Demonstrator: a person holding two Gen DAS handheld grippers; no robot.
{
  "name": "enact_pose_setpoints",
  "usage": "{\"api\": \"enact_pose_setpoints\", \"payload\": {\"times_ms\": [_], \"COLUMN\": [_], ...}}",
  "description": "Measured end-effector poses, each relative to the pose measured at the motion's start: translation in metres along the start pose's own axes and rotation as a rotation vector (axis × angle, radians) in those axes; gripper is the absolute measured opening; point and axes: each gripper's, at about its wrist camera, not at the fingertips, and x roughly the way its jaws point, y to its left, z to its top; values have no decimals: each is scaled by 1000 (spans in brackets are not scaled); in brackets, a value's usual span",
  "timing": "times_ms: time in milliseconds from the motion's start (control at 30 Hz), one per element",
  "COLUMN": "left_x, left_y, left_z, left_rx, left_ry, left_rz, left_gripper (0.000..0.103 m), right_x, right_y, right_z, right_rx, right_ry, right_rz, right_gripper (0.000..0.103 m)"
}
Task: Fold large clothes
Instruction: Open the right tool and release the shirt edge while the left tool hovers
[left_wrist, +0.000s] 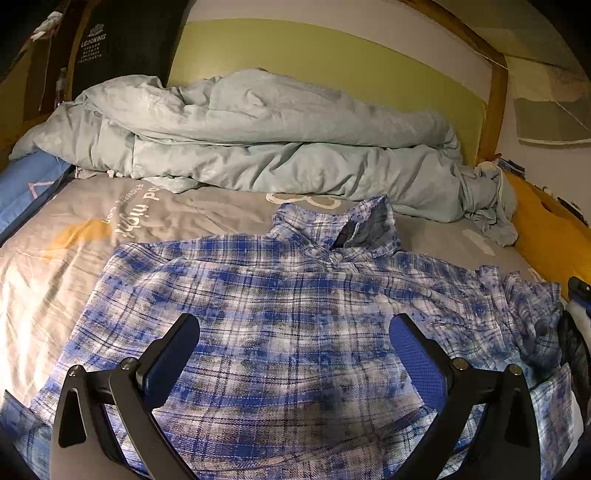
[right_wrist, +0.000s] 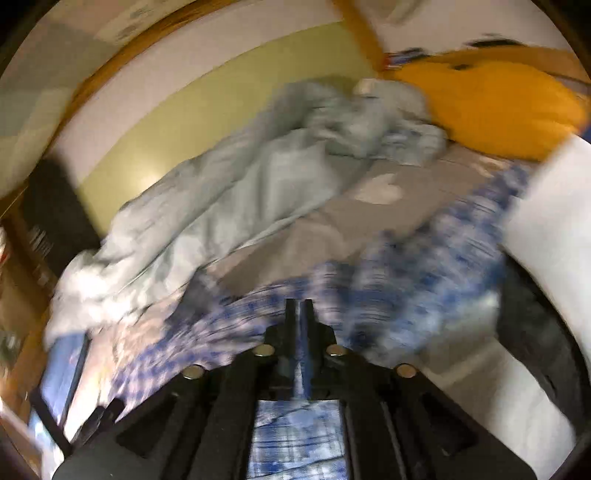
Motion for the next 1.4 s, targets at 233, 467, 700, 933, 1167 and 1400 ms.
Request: {"api": "enact_pose_setpoints", "payload": {"times_ms": [233, 467, 700, 933, 1167, 1400], "left_x": [-2, 7, 8, 8, 10, 10], "left_y": [-8, 6, 12, 10, 4, -5], "left_z": [-1, -1, -1, -1, -2, -4], "left_rx": [32, -56, -80, -79, -52, -1], "left_ry": [-7, 46, 48, 57, 65, 59], "left_rz": [2, -53, -46, -55, -51, -29], "left_gripper": [103, 103, 103, 103, 103, 103], "right_x": [16, 42, 50, 64, 78, 79], "right_y": [-67, -119, -120, -116, -117, -109], "right_z": [4, -13, -9, -6, -1, 1], "right_rx": [200, 411, 389, 407, 432, 331], "right_ry": [57, 88, 13, 30, 57, 31], "right_rz": [-124, -220, -219, -119, -101, -142], "right_gripper": [58, 58, 58, 58, 58, 7]}}
